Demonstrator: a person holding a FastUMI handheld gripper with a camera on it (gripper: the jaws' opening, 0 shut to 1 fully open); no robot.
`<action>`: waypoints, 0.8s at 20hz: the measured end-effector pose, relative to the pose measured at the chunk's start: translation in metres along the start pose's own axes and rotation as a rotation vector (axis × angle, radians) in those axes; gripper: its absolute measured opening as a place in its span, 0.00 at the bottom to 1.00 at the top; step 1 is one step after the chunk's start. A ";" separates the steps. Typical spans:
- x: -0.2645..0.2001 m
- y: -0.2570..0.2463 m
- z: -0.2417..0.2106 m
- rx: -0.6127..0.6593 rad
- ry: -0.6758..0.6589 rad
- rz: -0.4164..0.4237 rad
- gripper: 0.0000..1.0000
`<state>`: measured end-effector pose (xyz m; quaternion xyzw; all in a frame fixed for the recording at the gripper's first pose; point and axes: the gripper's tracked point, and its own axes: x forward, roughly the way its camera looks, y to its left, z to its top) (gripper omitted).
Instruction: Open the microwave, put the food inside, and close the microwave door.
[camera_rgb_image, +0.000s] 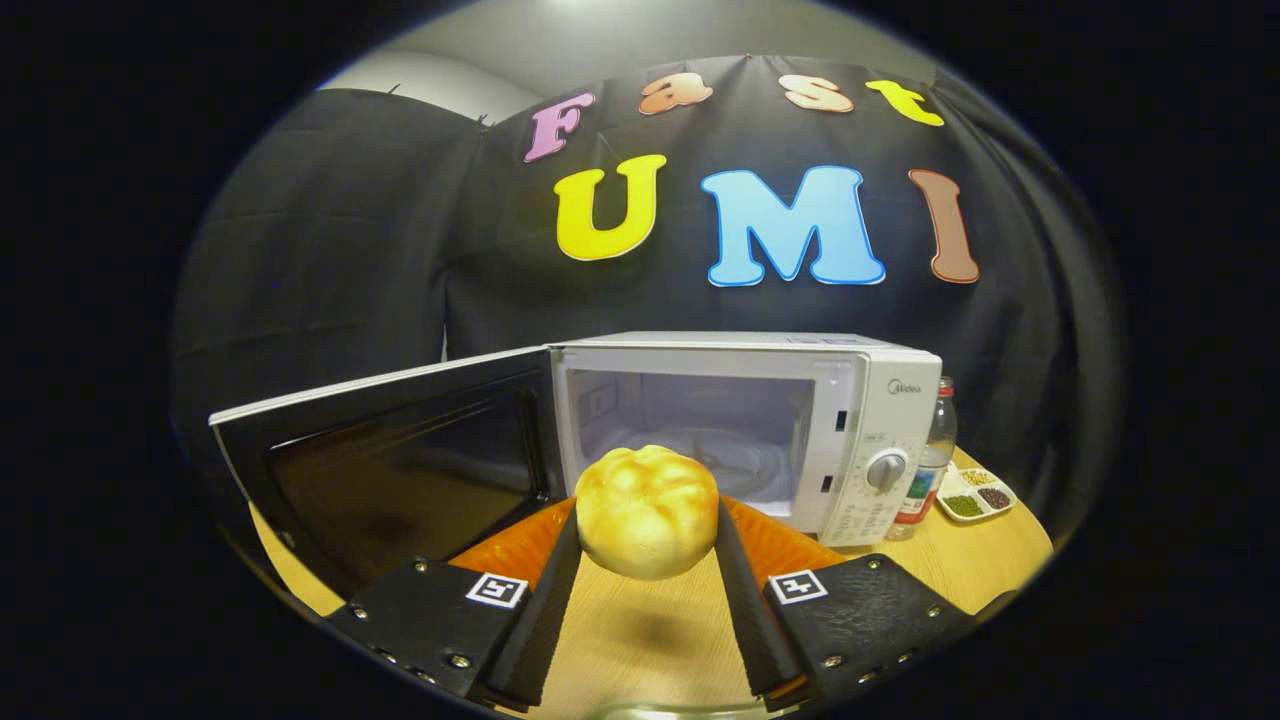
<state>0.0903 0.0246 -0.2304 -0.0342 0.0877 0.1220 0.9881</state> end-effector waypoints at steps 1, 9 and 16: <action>0.015 -0.001 0.002 0.011 0.002 -0.004 0.73; 0.119 -0.025 -0.006 0.054 0.031 -0.046 0.73; 0.195 -0.045 -0.023 0.056 0.045 -0.090 0.73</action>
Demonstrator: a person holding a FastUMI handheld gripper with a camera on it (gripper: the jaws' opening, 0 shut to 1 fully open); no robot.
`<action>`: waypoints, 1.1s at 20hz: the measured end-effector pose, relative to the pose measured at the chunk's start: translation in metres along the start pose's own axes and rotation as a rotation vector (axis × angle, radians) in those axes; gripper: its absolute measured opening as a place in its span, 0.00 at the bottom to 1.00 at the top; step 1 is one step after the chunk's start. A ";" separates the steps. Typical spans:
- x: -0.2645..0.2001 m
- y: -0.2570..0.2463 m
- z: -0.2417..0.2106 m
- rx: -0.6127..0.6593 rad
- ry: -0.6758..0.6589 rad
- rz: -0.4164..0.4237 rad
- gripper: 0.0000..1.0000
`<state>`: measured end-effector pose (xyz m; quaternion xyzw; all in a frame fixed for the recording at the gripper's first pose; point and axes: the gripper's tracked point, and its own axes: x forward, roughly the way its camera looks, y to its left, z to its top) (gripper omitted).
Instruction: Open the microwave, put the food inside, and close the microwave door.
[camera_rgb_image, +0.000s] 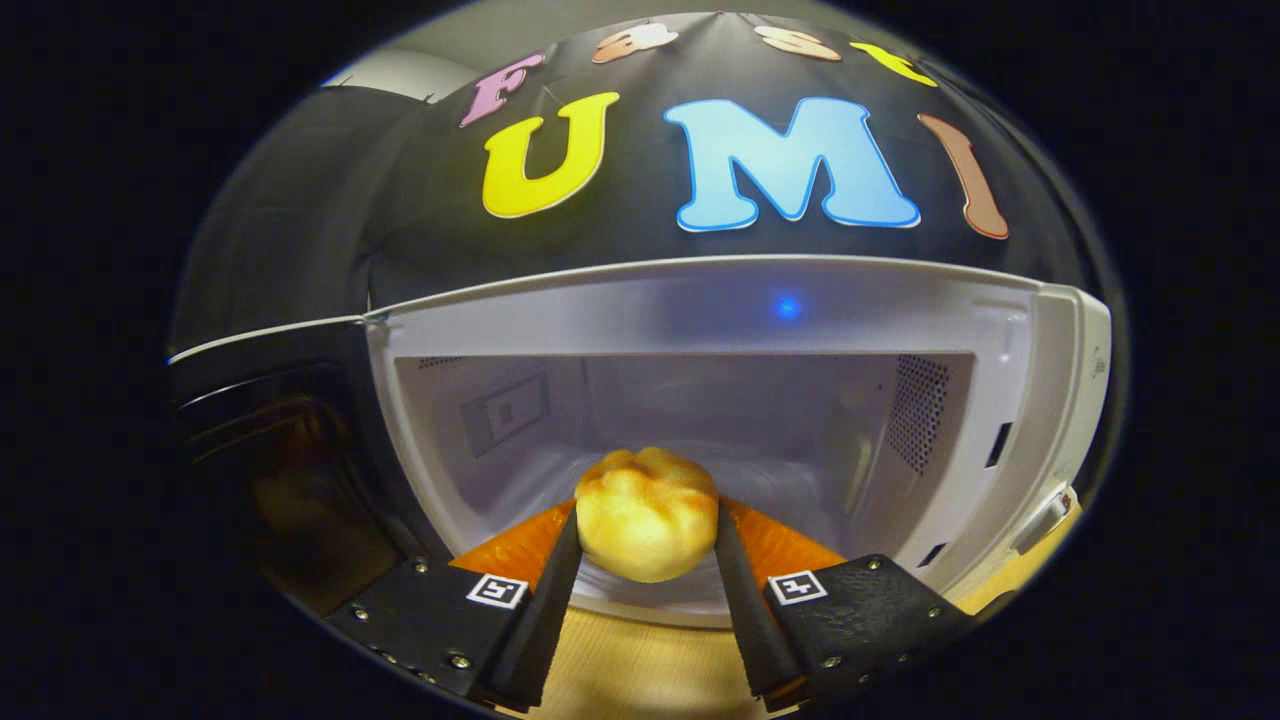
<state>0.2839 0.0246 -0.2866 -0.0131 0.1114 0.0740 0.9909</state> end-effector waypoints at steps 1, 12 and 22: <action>0.011 -0.001 -0.003 -0.005 0.004 -0.009 0.73; 0.048 -0.013 -0.035 -0.056 0.071 -0.081 0.80; 0.019 0.002 -0.009 -0.103 0.016 -0.082 0.91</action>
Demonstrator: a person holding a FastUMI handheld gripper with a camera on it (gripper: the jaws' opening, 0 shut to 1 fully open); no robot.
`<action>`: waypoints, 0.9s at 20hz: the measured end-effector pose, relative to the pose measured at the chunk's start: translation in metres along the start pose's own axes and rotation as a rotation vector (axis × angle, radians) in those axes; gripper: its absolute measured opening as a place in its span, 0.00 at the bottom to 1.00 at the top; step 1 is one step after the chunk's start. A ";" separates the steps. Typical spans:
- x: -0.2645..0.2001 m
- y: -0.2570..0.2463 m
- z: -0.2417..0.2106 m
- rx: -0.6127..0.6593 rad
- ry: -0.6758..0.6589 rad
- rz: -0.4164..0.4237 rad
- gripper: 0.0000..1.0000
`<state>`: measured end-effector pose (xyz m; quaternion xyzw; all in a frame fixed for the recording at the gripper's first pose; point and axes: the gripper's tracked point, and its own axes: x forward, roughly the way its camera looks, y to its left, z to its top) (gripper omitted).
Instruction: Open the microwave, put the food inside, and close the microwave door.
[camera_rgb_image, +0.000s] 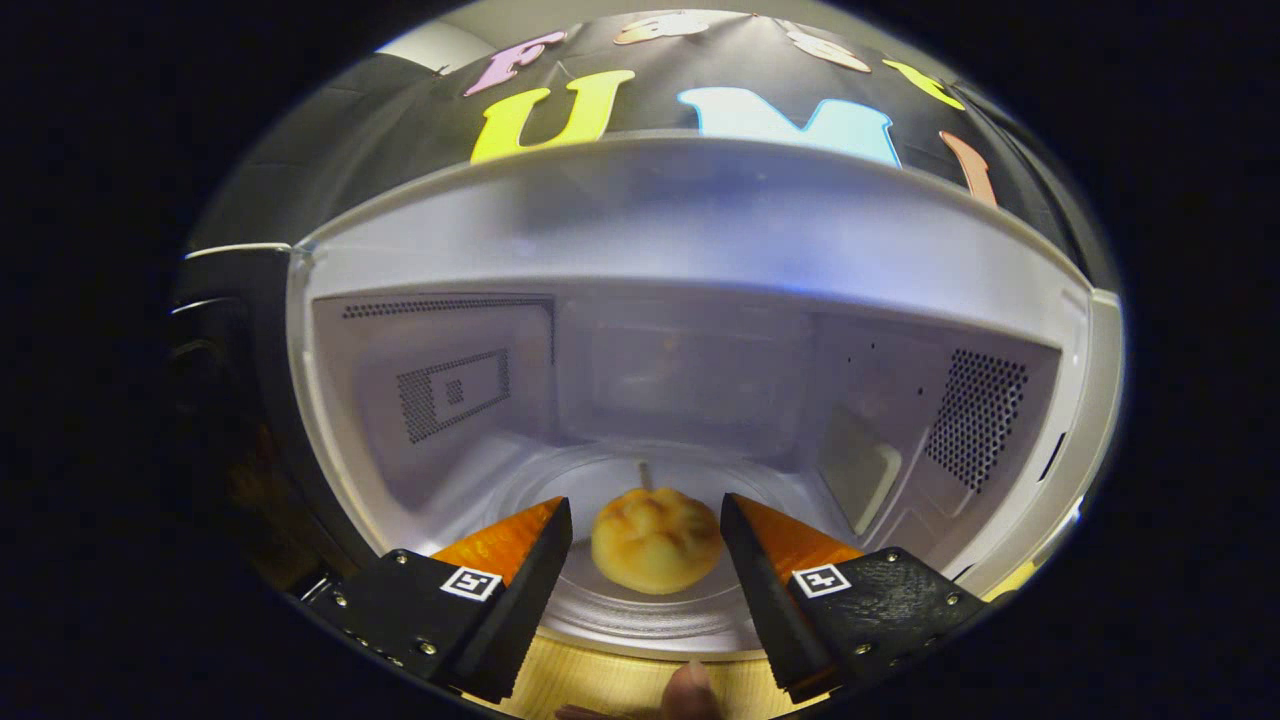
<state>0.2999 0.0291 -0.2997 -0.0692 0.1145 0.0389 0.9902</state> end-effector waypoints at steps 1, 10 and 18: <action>-0.008 0.004 0.002 -0.004 0.001 0.017 0.91; -0.136 0.050 0.033 -0.033 -0.075 0.205 0.91; -0.292 0.107 0.067 0.022 -0.177 0.452 0.91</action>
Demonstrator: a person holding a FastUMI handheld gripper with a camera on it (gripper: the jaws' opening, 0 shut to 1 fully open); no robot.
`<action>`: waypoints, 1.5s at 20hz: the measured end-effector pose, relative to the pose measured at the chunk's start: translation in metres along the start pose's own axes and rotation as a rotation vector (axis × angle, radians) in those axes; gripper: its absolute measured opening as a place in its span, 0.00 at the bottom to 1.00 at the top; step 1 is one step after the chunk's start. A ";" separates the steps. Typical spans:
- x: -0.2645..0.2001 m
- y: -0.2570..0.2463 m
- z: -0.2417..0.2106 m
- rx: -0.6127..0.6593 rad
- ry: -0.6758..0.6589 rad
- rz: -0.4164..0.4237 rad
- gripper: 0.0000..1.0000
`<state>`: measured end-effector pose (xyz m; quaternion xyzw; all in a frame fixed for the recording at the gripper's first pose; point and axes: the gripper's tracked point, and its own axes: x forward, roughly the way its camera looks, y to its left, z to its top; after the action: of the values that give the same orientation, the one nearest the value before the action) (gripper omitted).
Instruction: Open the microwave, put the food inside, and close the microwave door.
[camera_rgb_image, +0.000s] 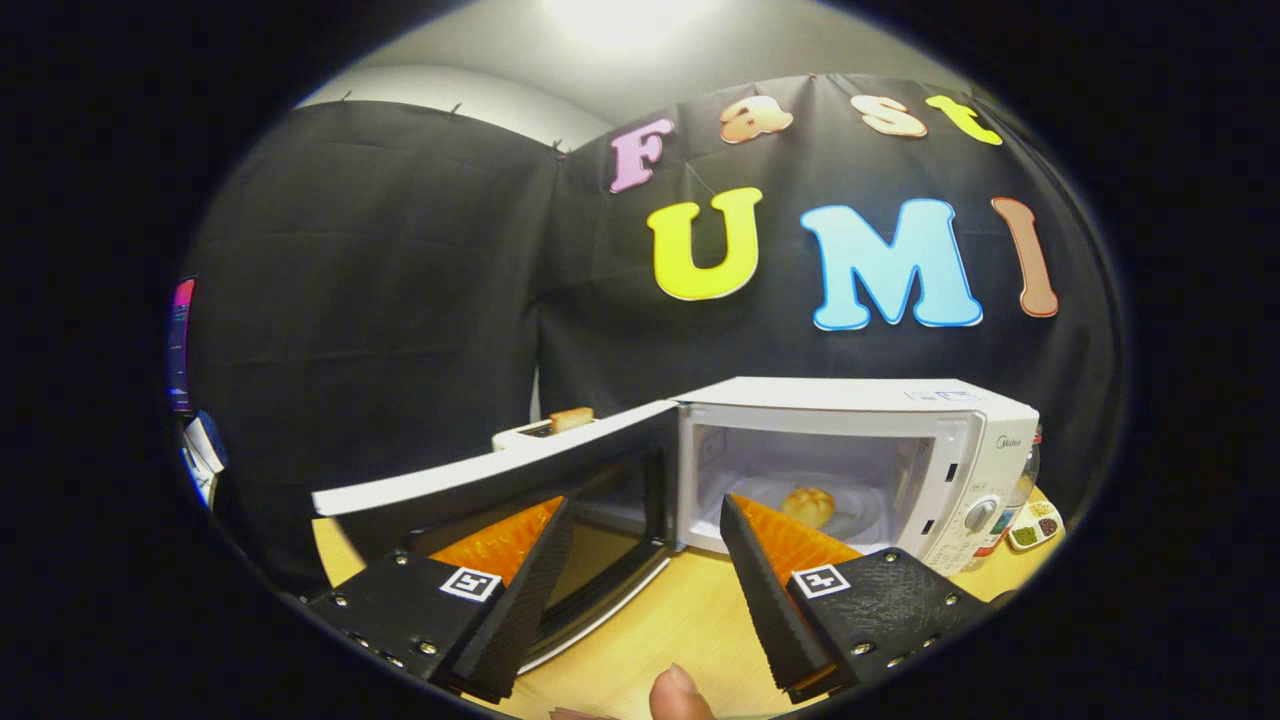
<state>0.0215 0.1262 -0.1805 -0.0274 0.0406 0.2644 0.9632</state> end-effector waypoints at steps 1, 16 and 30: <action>-0.013 0.014 0.005 0.003 -0.015 0.031 0.91; -0.059 0.161 0.000 -0.044 -0.054 0.235 0.47; 0.010 0.169 -0.086 -0.125 0.114 0.158 0.05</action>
<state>-0.0619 0.2699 -0.2727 -0.0993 0.0806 0.3395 0.9319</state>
